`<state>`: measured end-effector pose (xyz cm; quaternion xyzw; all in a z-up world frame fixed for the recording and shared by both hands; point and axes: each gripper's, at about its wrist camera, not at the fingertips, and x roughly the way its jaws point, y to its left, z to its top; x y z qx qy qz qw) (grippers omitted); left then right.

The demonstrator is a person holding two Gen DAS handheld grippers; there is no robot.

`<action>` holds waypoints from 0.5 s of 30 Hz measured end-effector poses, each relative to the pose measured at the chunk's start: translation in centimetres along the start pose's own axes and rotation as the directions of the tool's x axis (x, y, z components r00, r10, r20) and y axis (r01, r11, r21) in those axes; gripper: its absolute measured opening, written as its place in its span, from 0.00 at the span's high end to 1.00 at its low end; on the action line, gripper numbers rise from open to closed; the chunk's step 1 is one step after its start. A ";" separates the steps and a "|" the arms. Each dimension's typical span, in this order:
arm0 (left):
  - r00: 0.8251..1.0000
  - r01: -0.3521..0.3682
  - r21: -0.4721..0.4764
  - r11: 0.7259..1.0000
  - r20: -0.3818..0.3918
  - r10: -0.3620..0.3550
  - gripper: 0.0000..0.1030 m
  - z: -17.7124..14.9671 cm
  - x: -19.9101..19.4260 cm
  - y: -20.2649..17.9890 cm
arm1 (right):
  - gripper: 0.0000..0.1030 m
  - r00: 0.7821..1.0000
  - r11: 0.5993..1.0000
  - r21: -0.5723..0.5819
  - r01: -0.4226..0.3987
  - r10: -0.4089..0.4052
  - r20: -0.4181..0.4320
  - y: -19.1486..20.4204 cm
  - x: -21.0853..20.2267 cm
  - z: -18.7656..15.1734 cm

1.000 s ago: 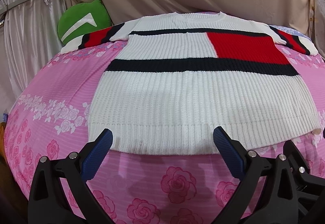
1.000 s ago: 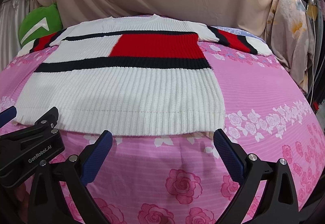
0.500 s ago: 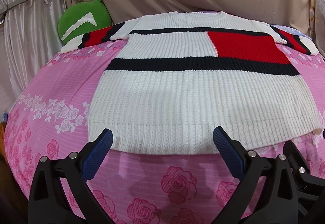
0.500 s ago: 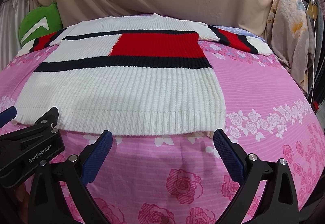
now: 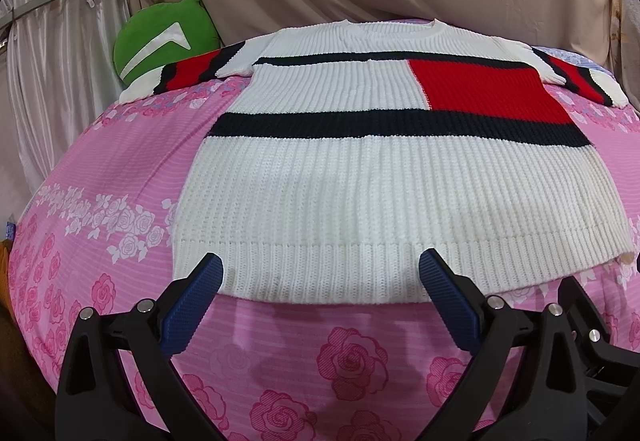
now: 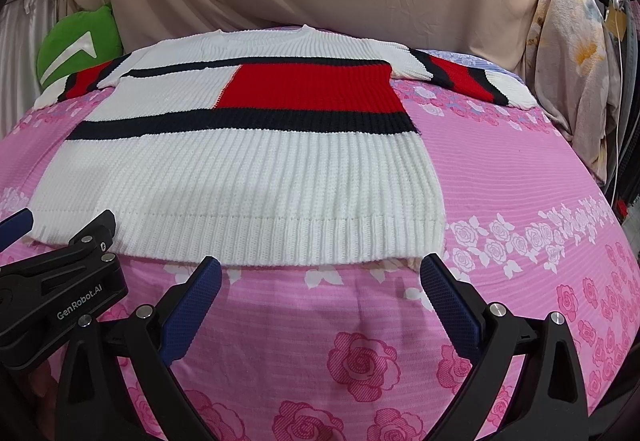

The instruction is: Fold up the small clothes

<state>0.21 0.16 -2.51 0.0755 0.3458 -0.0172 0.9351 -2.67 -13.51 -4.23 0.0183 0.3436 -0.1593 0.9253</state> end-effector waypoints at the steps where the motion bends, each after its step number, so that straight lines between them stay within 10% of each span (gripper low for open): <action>1: 1.000 0.000 0.000 1.000 -0.001 0.000 0.07 -0.1 0.0 0.0 | 0.05 1.000 1.000 0.000 0.001 -0.001 0.000 0.0 0.0 0.0; 15: 1.000 -0.003 0.002 1.000 -0.006 0.003 0.07 -0.3 0.2 0.0 | 0.05 1.000 1.000 0.000 0.001 -0.001 -0.003 0.0 0.0 -0.2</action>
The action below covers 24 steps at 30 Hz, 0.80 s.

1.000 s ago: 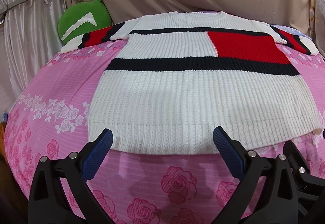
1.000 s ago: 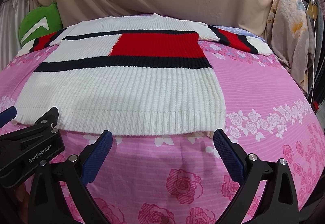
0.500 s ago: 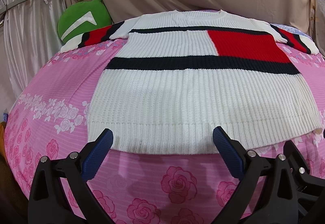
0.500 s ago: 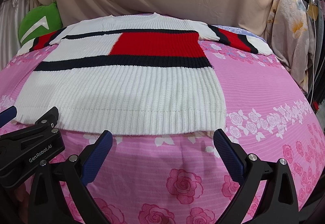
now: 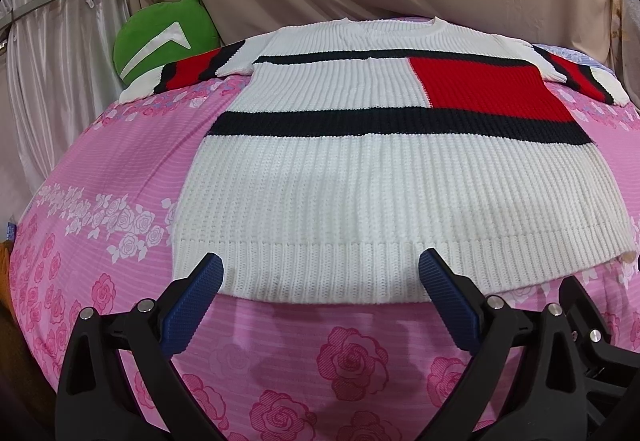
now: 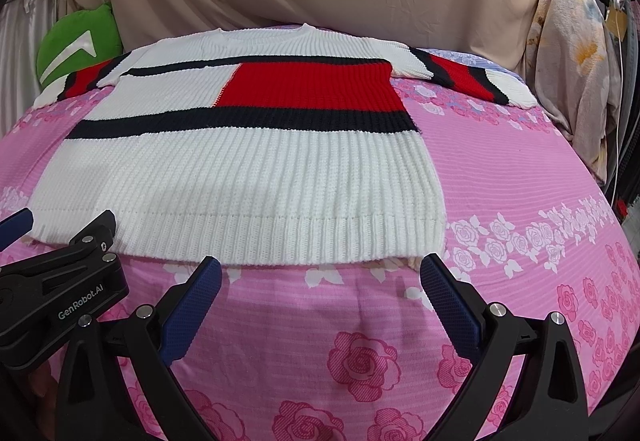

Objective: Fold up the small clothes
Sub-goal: 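Grasp the sweater sleeve cuff with the right gripper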

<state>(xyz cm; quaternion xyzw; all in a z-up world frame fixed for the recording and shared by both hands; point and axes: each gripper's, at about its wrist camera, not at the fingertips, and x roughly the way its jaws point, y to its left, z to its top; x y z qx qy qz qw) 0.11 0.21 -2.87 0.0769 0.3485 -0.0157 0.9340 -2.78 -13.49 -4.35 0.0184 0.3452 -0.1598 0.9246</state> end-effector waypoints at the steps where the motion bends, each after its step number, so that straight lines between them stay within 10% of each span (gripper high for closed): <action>1: 1.000 0.000 0.000 1.000 0.000 0.000 0.07 0.0 0.0 0.0 | 0.05 1.000 1.000 0.000 0.000 0.000 -0.001 0.0 0.0 0.0; 18: 1.000 0.013 0.003 1.000 0.008 -0.013 0.10 0.0 -0.5 -0.1 | 0.05 1.000 1.000 0.005 -0.030 0.030 -0.005 0.0 0.2 0.2; 24: 0.990 0.070 0.016 0.997 0.125 -0.072 0.10 2.1 -3.3 1.8 | 0.05 0.998 0.997 0.081 -0.015 0.010 0.065 -8.1 -0.2 5.0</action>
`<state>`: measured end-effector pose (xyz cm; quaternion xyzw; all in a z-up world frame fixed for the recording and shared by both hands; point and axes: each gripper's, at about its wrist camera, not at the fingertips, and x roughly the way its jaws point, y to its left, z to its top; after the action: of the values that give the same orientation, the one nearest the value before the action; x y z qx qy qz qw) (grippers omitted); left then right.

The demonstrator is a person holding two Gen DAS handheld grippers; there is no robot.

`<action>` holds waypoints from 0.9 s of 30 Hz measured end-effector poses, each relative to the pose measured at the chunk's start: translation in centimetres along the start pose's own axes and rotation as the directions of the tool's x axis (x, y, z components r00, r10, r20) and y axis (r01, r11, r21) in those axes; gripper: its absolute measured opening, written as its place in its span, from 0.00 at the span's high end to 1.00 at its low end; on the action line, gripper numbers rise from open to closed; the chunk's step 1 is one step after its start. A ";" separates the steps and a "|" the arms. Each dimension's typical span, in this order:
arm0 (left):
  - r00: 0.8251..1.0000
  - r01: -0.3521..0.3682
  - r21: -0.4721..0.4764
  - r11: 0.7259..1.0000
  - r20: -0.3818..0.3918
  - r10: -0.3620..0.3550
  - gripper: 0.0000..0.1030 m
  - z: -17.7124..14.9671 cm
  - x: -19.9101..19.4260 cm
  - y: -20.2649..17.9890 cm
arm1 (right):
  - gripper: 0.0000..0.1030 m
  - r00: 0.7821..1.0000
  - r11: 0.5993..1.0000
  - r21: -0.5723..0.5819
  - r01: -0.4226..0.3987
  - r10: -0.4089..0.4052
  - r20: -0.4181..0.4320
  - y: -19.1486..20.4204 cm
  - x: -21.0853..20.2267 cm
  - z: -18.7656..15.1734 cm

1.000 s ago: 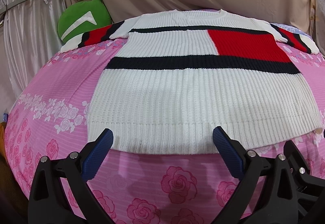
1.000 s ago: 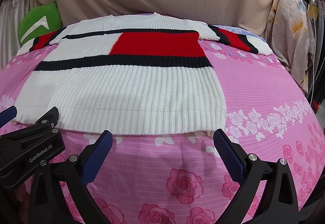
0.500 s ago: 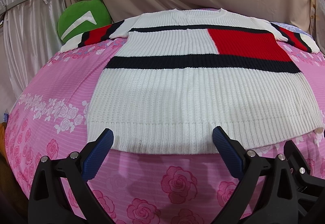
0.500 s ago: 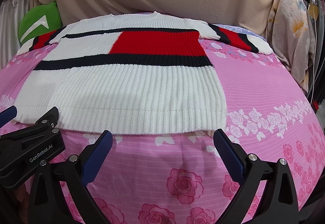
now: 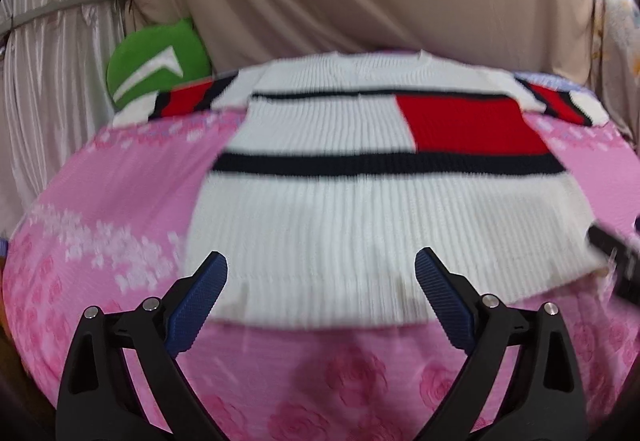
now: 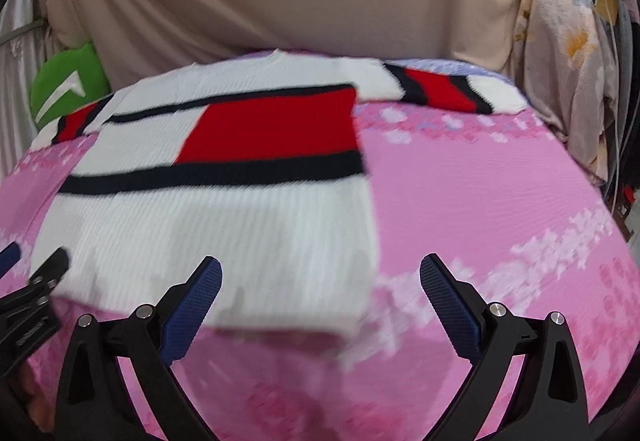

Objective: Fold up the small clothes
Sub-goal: 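Grasp the sweater sleeve cuff with the right gripper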

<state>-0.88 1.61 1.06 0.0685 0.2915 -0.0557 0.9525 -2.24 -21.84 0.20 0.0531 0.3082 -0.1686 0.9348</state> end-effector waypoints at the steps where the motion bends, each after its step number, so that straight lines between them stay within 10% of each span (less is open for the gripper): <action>1: 1.000 -0.009 0.007 1.000 0.026 0.009 0.10 0.9 -0.3 0.5 | 0.05 1.000 1.000 0.014 0.014 -0.015 0.022 -2.2 0.4 1.6; 16: 0.996 -0.044 -0.058 0.997 0.073 0.048 0.08 11.5 7.9 5.8 | 0.13 0.989 0.871 0.473 0.131 -0.081 -0.124 -31.0 23.8 17.8; 20: 0.998 -0.021 -0.047 0.999 0.064 0.024 0.08 12.7 10.4 5.9 | 0.30 0.988 0.830 0.542 0.130 -0.064 -0.140 -33.3 26.8 19.0; 24: 1.000 0.011 -0.026 1.000 0.026 -0.010 0.09 13.5 12.9 5.4 | 0.79 0.985 0.803 0.580 0.136 -0.046 -0.167 -32.9 28.9 20.0; 27: 1.000 0.012 -0.022 1.000 0.011 -0.012 0.09 13.9 14.2 5.2 | 0.86 0.995 0.823 0.561 0.088 -0.043 -0.093 -30.2 27.9 22.7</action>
<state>19.18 3.50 5.00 0.0557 0.2873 -0.0585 0.9544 20.93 -62.62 2.06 0.3225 0.2817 -0.2821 0.8586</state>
